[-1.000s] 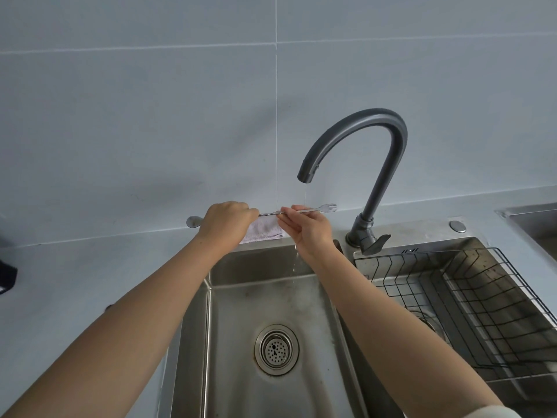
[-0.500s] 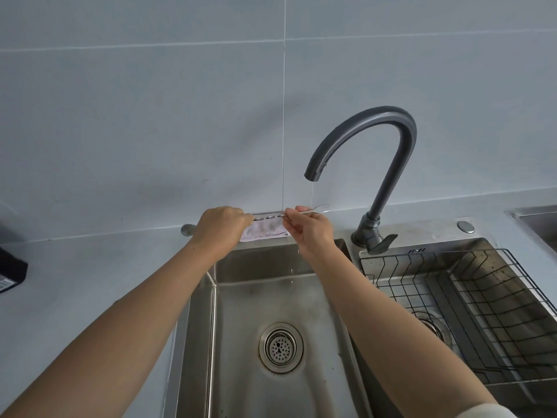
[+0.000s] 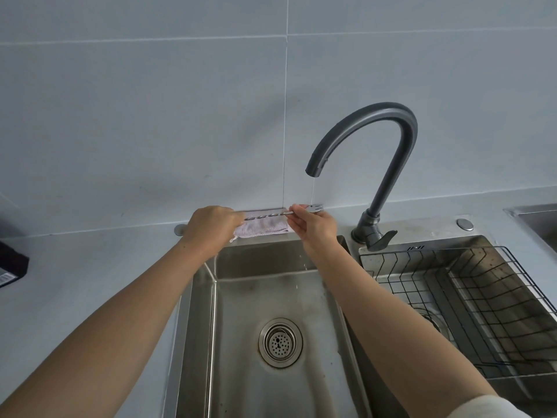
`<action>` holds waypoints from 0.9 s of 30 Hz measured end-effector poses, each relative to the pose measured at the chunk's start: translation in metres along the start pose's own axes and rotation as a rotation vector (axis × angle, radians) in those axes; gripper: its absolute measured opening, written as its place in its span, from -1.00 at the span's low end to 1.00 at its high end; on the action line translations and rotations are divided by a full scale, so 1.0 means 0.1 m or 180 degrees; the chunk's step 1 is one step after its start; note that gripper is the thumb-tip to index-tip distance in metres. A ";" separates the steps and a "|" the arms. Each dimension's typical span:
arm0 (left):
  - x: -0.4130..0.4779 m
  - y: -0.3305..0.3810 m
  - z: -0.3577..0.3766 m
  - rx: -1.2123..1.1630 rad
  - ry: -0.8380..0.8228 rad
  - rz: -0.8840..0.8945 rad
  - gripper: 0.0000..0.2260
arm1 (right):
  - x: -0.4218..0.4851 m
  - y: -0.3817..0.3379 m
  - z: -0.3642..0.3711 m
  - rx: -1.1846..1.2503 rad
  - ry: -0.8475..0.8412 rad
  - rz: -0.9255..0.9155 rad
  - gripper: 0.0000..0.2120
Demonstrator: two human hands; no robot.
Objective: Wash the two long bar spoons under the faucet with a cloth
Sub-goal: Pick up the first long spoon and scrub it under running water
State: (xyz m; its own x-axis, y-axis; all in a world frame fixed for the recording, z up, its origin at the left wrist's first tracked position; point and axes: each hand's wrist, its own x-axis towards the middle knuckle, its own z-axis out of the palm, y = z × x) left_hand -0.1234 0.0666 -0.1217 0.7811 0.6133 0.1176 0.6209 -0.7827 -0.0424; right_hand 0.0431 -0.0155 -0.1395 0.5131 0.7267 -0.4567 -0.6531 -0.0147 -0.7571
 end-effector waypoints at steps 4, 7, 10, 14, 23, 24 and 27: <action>-0.03 0.00 -0.02 0.0042 0.0066 0.0064 -0.63 | -0.01 0.02 0.01 -0.0044 0.0063 -0.0112 -0.88; -0.06 0.00 -0.04 0.0002 0.0111 0.0047 -0.65 | -0.03 0.02 0.02 -0.0042 0.0087 -0.0134 -0.70; -0.06 0.00 -0.06 -0.0059 -0.0041 -0.0143 -0.79 | -0.03 0.00 0.02 0.0035 0.0065 -0.0108 -0.64; -0.07 -0.04 -0.07 0.0037 -0.0015 -0.0208 -0.91 | -0.02 -0.06 -0.01 0.0301 0.0017 -0.0182 -0.82; -0.08 -0.05 -0.03 0.0091 -0.0208 -0.0343 -0.91 | -0.01 -0.06 -0.03 0.0109 0.0192 -0.0196 -0.79; -0.08 -0.04 -0.03 0.0118 -0.0201 -0.0341 -0.87 | -0.01 -0.06 -0.03 0.0089 0.0199 -0.0183 -0.79; -0.08 -0.03 -0.03 0.0243 -0.0273 -0.0368 -0.83 | 0.00 -0.08 -0.02 0.0151 0.0168 -0.0019 -0.68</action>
State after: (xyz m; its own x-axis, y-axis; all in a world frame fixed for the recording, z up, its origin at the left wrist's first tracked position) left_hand -0.1318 0.0638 -0.1194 0.7048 0.7082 0.0412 0.7078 -0.6979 -0.1093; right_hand 0.0495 -0.0168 -0.1348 0.5448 0.6895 -0.4772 -0.6751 0.0230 -0.7374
